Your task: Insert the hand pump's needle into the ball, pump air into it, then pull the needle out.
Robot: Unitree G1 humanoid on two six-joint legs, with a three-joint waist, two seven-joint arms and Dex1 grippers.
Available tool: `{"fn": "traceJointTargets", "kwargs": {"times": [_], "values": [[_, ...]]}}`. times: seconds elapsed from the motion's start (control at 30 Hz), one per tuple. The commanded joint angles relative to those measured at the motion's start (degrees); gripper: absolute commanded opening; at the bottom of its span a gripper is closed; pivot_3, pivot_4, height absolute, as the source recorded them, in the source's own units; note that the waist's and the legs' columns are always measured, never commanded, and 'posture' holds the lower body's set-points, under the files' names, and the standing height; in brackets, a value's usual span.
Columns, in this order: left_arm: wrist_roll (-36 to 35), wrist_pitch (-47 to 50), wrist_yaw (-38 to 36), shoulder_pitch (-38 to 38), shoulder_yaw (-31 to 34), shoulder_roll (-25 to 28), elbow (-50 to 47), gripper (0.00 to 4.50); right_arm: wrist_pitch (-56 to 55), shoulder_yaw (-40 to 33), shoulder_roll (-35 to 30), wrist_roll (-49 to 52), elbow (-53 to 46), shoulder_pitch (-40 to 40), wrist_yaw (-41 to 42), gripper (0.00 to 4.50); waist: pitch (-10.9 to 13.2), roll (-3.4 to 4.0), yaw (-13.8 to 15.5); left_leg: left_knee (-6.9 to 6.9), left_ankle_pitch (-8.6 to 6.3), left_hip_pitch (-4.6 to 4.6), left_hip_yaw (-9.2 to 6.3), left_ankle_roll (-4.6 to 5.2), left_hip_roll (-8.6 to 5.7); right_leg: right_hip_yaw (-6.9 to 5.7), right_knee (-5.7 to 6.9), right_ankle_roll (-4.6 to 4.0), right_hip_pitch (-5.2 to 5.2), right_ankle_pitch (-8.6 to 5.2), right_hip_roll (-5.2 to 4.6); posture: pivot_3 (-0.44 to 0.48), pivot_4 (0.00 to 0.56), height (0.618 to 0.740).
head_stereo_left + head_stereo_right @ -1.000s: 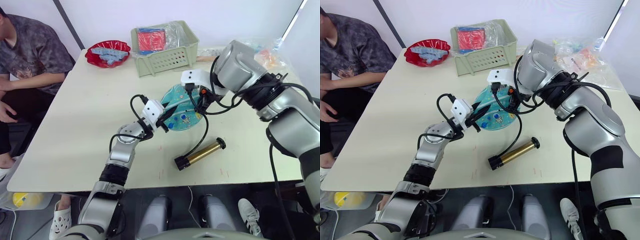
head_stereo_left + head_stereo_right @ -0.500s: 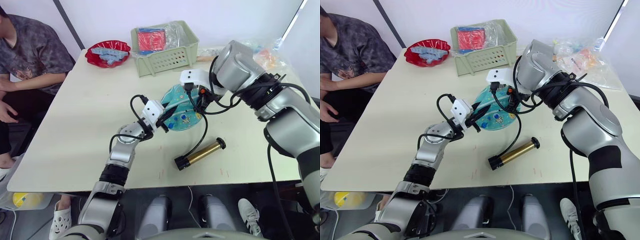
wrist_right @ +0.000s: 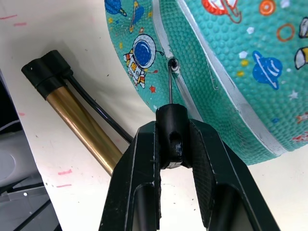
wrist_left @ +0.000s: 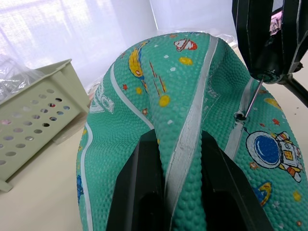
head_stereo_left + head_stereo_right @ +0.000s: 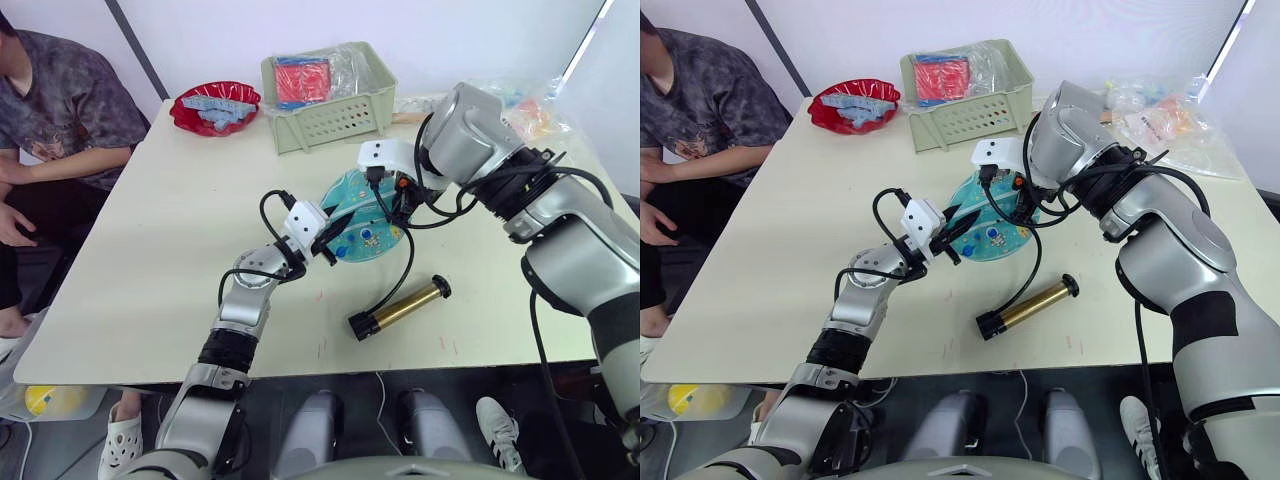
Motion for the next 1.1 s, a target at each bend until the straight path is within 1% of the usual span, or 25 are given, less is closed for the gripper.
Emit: {"fn": "traceJointTargets", "kwargs": {"times": [0.03,0.6,0.93,1.0,1.1], "values": [[1.87,1.57,-1.50,1.92,-3.17,-0.36,1.77,0.33,-0.60,-2.06,1.28,-0.57,0.33,-1.22,-0.78,0.37,0.00,0.00,-0.05,0.00,0.00,0.01,0.00,0.00,0.00,0.00,0.00,0.00,0.00,0.00,0.00,0.000,0.150,0.738],[2.24,1.26,-1.25,1.71,-3.54,-0.71,1.93,0.33,-2.70,-2.62,4.36,-3.39,2.18,-1.32,-0.94,0.37,-0.02,0.02,-0.12,0.00,0.00,0.04,0.00,-0.01,-0.02,0.03,0.02,0.00,0.01,0.00,0.02,0.000,0.150,0.738],[3.19,0.88,-1.49,1.38,-4.33,-0.54,1.84,0.33,-3.46,-2.57,6.16,-4.66,1.03,-2.26,0.57,0.37,-0.02,0.02,-0.24,-0.01,0.00,0.05,0.00,-0.01,-0.04,0.03,0.03,0.00,0.01,0.00,0.02,0.000,0.150,0.738],[3.36,0.91,-1.59,1.48,-4.41,-0.53,1.85,0.33,-4.82,-2.21,6.23,-5.08,0.24,-2.59,1.04,0.37,-0.02,0.02,-0.26,-0.01,0.00,0.05,0.00,-0.01,-0.05,0.03,0.03,0.00,0.01,0.00,0.03,0.000,0.150,0.738],[3.56,1.17,-1.71,1.41,-4.51,-0.54,1.92,0.33,-9.90,-1.67,5.70,-6.58,-1.02,-2.53,0.61,0.37,-0.02,0.02,-0.27,-0.01,0.00,0.05,0.00,-0.01,-0.05,0.03,0.03,0.00,0.00,0.00,0.03,0.000,0.150,0.738]]}}
